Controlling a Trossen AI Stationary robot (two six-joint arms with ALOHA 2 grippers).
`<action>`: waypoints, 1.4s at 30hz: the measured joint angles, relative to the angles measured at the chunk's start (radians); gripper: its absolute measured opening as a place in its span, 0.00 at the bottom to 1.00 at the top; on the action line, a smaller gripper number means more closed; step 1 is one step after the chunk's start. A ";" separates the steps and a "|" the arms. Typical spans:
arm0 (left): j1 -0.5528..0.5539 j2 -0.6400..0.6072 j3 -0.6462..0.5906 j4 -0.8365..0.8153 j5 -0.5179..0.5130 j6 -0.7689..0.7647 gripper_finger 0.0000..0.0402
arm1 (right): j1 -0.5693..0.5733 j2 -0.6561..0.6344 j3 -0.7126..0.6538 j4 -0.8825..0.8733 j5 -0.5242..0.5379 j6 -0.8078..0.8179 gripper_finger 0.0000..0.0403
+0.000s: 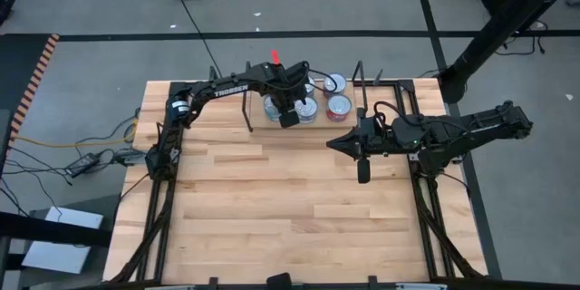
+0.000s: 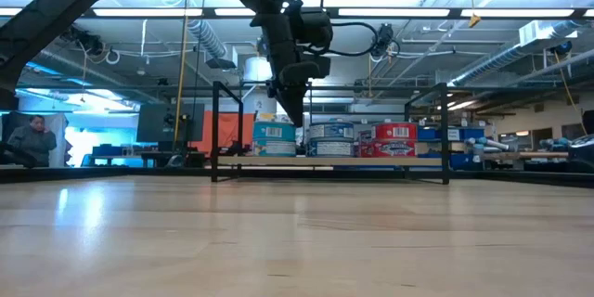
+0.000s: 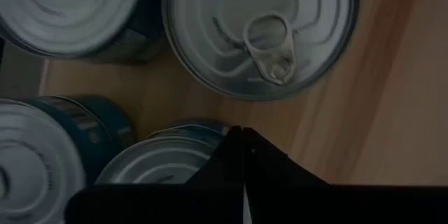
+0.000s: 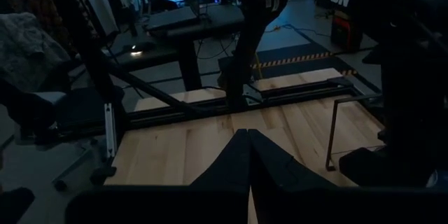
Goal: Stack canned seafood by type on shelf
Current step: Stack the yellow-blue tuna can on top of the yellow-blue tuna can on the shelf, then return to Home Position
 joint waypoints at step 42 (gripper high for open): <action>-0.214 -0.119 -0.350 1.114 0.191 -0.256 0.00 | -0.146 -0.342 -0.332 0.037 -0.120 -0.184 0.00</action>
